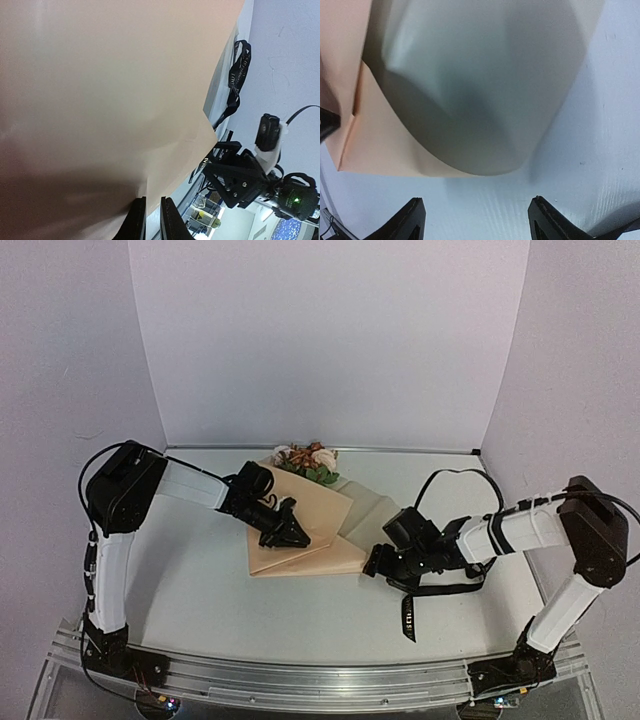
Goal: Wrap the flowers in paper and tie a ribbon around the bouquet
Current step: Pick up the two-thirds-folded wrapping paper from the center of the board.
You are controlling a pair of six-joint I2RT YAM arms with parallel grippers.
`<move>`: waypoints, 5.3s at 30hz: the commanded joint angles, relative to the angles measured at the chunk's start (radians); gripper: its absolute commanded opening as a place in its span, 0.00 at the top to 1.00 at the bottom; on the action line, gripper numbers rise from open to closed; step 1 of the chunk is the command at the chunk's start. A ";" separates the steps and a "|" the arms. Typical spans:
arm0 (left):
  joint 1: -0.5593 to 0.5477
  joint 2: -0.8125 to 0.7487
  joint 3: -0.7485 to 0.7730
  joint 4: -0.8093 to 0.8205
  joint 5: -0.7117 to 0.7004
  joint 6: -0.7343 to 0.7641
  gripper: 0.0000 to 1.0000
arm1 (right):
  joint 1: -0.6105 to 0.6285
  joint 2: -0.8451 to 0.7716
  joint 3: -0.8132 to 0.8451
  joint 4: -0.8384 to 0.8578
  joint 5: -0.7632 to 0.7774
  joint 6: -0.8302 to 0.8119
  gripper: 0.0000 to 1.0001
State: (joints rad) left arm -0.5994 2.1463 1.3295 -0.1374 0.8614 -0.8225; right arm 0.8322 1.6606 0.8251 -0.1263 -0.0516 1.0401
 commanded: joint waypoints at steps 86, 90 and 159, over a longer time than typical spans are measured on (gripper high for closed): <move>-0.026 0.083 0.061 -0.073 -0.024 0.004 0.86 | 0.067 0.073 -0.315 0.691 0.121 0.328 0.35; -0.027 0.085 0.077 -0.086 -0.025 0.009 0.86 | 0.090 0.075 -0.321 0.688 0.122 0.369 0.38; -0.074 -0.022 -0.072 0.112 0.125 -0.074 0.80 | 0.141 -0.066 -0.023 0.056 0.346 0.183 1.00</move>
State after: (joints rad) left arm -0.6631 2.1727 1.2606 0.0179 0.9557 -0.9579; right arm 0.9676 1.5932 0.7310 -0.0134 0.2570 1.2557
